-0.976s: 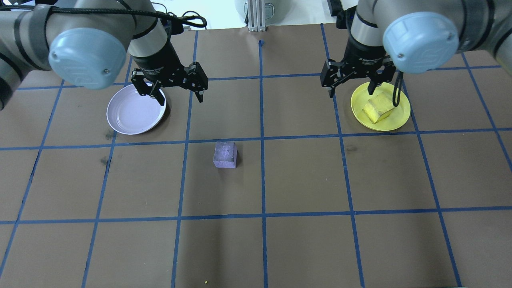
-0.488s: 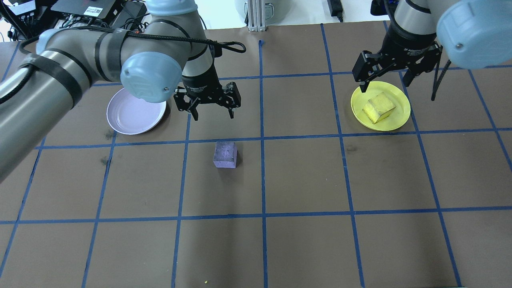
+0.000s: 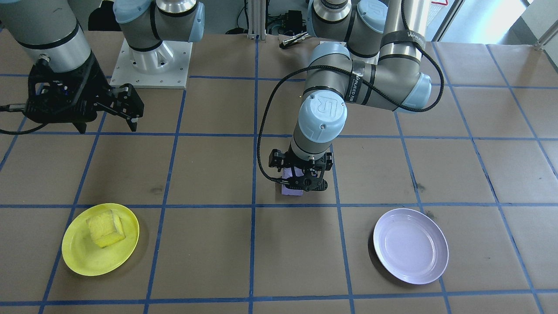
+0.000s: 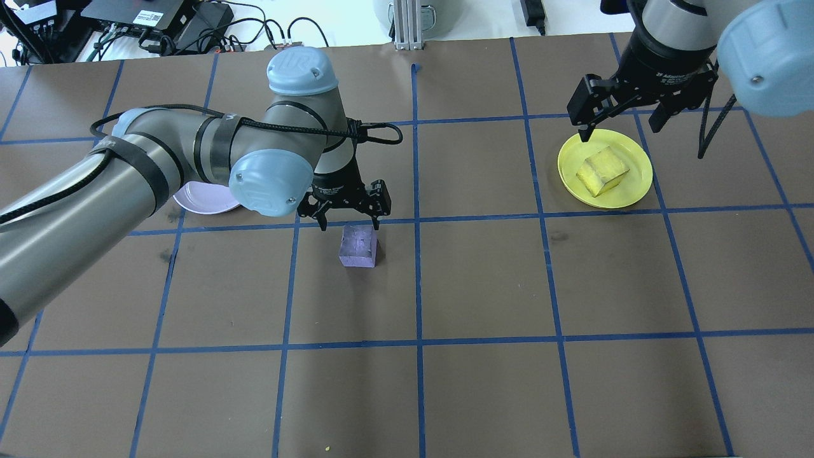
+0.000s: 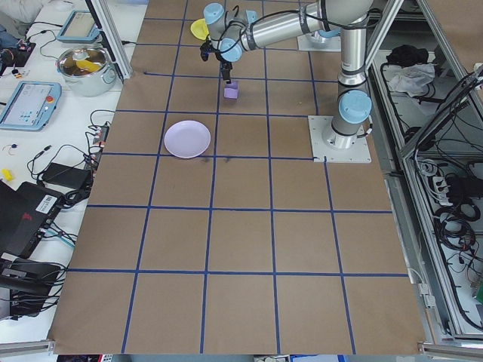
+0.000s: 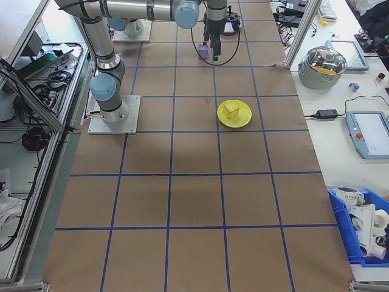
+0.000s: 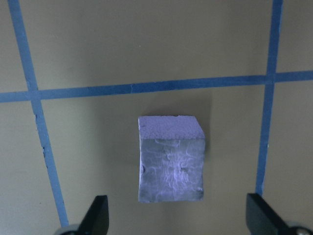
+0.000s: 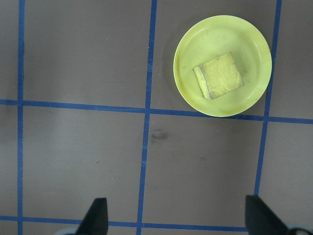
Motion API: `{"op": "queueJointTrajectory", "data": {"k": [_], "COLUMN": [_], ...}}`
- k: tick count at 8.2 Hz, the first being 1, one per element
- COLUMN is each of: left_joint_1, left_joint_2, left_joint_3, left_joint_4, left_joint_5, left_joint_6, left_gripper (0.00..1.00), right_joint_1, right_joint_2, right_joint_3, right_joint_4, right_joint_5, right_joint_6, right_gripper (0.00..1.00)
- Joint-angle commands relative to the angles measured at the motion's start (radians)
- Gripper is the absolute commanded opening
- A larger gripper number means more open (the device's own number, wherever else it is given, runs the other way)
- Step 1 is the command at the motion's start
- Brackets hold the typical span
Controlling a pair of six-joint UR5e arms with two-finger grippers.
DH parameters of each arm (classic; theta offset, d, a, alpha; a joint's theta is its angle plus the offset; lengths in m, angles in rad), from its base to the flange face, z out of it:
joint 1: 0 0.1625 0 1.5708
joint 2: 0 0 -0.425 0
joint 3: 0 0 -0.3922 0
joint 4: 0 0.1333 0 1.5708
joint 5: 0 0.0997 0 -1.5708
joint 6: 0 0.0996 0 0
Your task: Sort blocks by color into plates
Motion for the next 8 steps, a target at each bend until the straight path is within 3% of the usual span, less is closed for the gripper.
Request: {"op": "queueJointTrajectory", "data": {"k": [1, 8], "left_joint_1": [0.001, 0.003], "left_joint_2": [-0.020, -0.073], "left_joint_3": [-0.038, -0.041], "left_joint_4": [0.051, 0.048], "left_joint_5": [0.000, 0.000], "left_joint_6": [-0.003, 0.010], "left_gripper": [1.00, 1.00], "right_joint_1": [0.000, 0.000], "right_joint_2": [0.001, -0.004], "right_joint_3": [0.002, 0.002], "right_joint_4": [-0.018, -0.032], "right_joint_5": [0.009, 0.009], "right_joint_6": [0.002, 0.016], "right_gripper": [1.00, 1.00]}}
